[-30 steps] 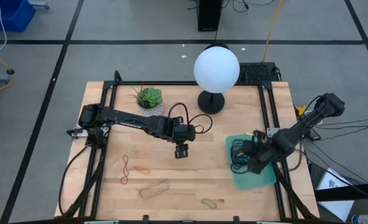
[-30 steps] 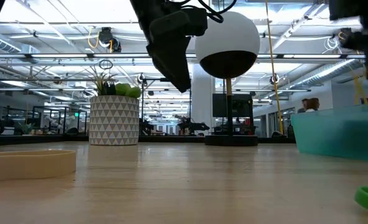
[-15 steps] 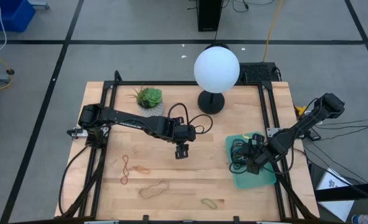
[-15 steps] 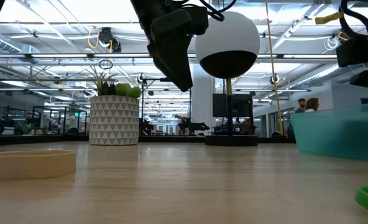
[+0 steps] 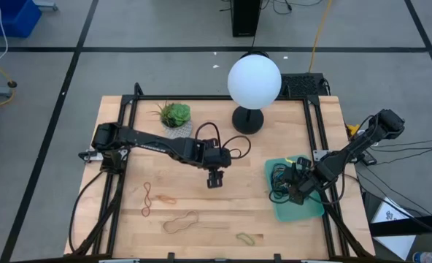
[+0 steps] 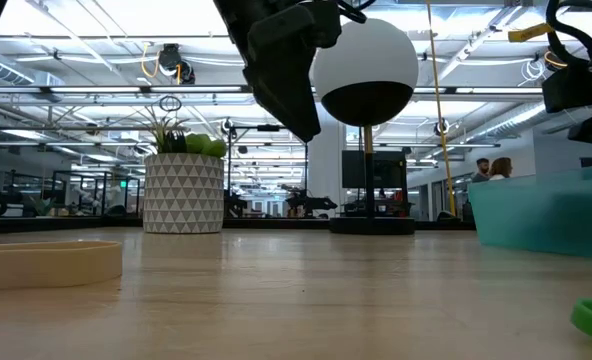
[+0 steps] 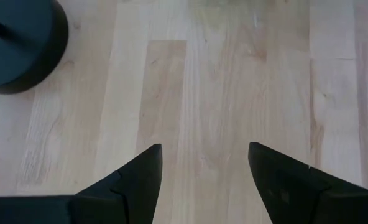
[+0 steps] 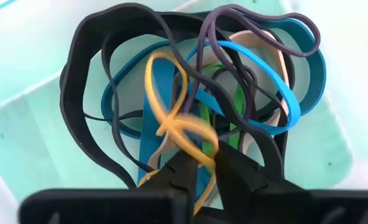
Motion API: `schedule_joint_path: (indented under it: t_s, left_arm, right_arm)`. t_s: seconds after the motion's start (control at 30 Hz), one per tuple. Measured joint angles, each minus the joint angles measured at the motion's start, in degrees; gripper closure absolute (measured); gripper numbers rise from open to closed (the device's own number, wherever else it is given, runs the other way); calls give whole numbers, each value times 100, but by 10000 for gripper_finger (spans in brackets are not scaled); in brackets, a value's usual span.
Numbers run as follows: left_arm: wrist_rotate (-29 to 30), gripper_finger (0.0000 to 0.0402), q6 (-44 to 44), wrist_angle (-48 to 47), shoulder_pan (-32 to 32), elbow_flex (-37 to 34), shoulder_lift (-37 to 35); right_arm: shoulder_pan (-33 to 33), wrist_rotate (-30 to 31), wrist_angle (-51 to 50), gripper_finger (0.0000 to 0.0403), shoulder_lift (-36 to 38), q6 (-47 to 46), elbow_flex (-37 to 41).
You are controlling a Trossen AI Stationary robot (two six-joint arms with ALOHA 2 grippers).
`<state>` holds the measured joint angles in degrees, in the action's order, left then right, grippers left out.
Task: Pick and place rubber bands into bin
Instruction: Put the yellow rubber band into the bin, then put the green rubber band into the bin
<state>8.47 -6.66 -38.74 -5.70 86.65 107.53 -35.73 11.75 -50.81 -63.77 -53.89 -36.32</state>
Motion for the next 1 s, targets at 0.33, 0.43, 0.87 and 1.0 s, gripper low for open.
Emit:
schedule_joint_path:
  t_s: [0.33,0.43,0.87,1.0]
  left_arm:
    - [0,156,1,-2,-80,0,2]
    - [0,156,1,-4,-80,0,4]
    - [0,156,-167,-297,-76,-4,4]
    - [0,156,-275,-456,-102,-4,4]
  right_arm:
    - [0,-3,-91,262,21,19,-22]
    - [0,4,-270,248,99,-6,-161]
    - [1,1287,-922,246,254,970,-1310]
    - [0,1374,131,243,254,2164,-1412]
